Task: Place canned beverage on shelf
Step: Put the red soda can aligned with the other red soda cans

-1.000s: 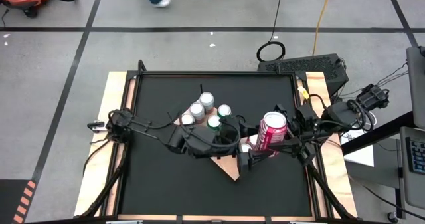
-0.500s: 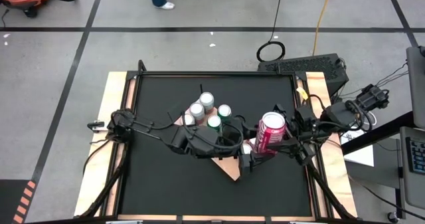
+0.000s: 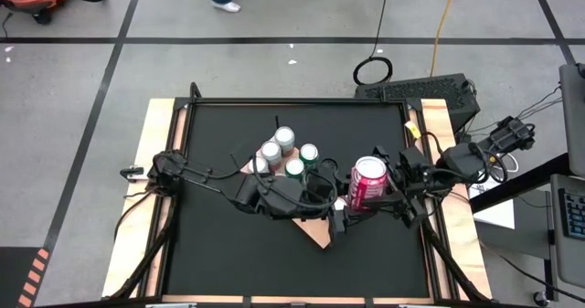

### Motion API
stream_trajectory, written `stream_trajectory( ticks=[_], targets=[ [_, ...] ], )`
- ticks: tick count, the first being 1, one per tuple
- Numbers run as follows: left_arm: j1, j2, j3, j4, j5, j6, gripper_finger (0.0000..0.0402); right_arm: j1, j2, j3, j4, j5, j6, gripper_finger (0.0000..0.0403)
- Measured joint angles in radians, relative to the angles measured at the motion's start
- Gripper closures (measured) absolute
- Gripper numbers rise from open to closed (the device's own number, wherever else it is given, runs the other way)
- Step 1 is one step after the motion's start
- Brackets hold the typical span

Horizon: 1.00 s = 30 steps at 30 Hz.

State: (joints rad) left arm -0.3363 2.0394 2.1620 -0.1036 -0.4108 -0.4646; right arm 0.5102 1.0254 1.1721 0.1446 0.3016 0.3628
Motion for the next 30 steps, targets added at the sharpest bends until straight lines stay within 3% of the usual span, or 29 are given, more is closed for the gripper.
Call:
stream_trajectory(
  ticks=[11, 19, 23, 30],
  targets=[
    [0.002, -0.018, -0.001, -0.134, -0.023, 0.029, 0.0106, 0.0, -0.069, 0.001, -0.155, 0.014, 0.183, 0.0058],
    [0.003, -0.056, -0.001, -0.277, -0.086, 0.065, 0.0105, 0.0, -0.157, 0.025, -0.305, 0.01, 0.345, 0.0049],
    [0.008, -0.089, -0.001, -0.365, -0.127, 0.09, 0.0105, 0.001, -0.141, 0.142, -0.499, 0.02, 0.408, 0.0049],
    [0.023, -0.144, 0.0, -0.532, -0.204, 0.19, 0.0105, 0.001, -0.006, 0.476, -0.936, 0.147, 0.533, 0.0048]
  ],
)
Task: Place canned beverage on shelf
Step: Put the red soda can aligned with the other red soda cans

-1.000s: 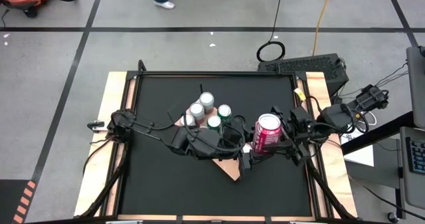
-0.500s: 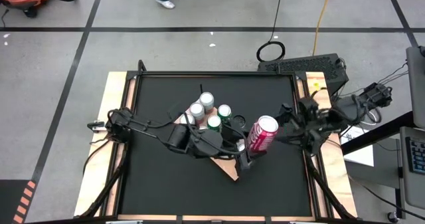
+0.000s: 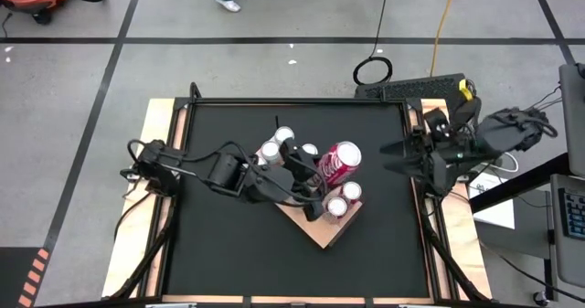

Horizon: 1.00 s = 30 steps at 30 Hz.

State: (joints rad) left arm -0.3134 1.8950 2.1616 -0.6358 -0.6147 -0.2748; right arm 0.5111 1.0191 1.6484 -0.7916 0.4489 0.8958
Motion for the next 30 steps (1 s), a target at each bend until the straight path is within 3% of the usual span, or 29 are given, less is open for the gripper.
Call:
stream_trajectory(
  ticks=[5, 12, 16, 21, 30],
  targets=[
    [0.013, -0.02, 0.002, -0.135, -0.015, 0.033, 0.0105, -0.016, 0.131, 0.223, -0.249, 0.027, 0.072, 0.0048],
    [0.02, -0.023, 0.001, -0.29, -0.016, 0.059, 0.0105, -0.061, 0.297, 0.415, -0.381, 0.022, 0.115, 0.0048],
    [0.02, -0.023, 0.001, -0.322, -0.016, 0.099, 0.0105, -0.104, 0.363, 0.459, -0.424, 0.018, 0.14, 0.0043],
    [0.024, -0.023, 0.001, -0.388, 0.012, 0.1, 0.0105, -0.157, 0.414, 0.468, -0.438, -0.056, 0.163, 0.0008],
    [0.025, -0.023, 0.001, -0.494, 0.063, 0.1, 0.0105, -0.218, 0.494, 0.469, -0.423, -0.14, 0.18, 0.0004]
  ],
)
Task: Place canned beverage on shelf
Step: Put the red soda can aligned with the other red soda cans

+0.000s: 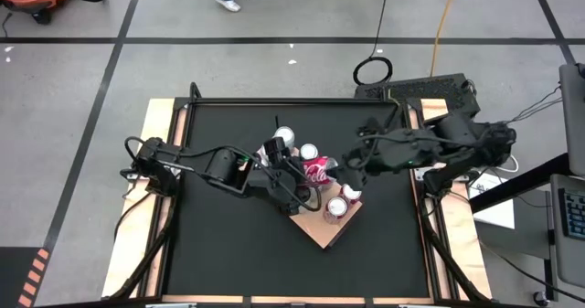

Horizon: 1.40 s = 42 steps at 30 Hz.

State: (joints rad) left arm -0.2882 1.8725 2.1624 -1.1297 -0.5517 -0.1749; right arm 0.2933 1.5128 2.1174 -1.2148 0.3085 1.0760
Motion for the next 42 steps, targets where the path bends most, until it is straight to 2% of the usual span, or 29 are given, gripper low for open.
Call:
stream_trajectory(
  ticks=[26, 35, 42],
  targets=[
    [0.032, 0.0, 0.0, -0.039, 0.025, 0.025, 0.0105, -0.066, 0.074, -0.001, -0.009, -0.03, -0.041, 0.0003],
    [0.032, 0.0, 0.0, -0.037, 0.025, 0.025, 0.0105, -0.102, 0.076, -0.001, -0.009, -0.155, -0.049, 0.0006],
    [0.032, 0.0, 0.0, -0.028, 0.025, 0.022, 0.0105, -0.108, 0.08, -0.001, -0.009, -0.156, -0.05, 0.0005]
  ],
)
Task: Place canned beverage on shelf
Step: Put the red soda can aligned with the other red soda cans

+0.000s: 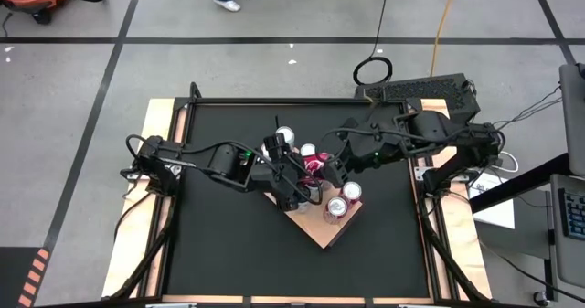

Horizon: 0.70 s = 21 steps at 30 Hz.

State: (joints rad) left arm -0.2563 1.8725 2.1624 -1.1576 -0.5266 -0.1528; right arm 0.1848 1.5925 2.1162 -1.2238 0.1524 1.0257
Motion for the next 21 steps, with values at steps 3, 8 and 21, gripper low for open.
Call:
stream_trajectory(
  ticks=[3, 8, 21],
  targets=[
    [0.0, 0.0, 0.0, 0.0, 0.0, -0.023, 0.0105, 0.0, 0.0, 0.0, 0.0, -0.003, -0.016, 0.0006],
    [0.0, 0.0, 0.0, 0.0, 0.0, -0.025, 0.0105, -0.005, 0.006, 0.0, 0.005, 0.001, -0.016, 0.0007],
    [0.0, 0.0, 0.0, 0.008, 0.0, -0.026, 0.0105, -0.015, 0.011, 0.0, 0.047, -0.003, -0.02, 0.0011]
  ],
)
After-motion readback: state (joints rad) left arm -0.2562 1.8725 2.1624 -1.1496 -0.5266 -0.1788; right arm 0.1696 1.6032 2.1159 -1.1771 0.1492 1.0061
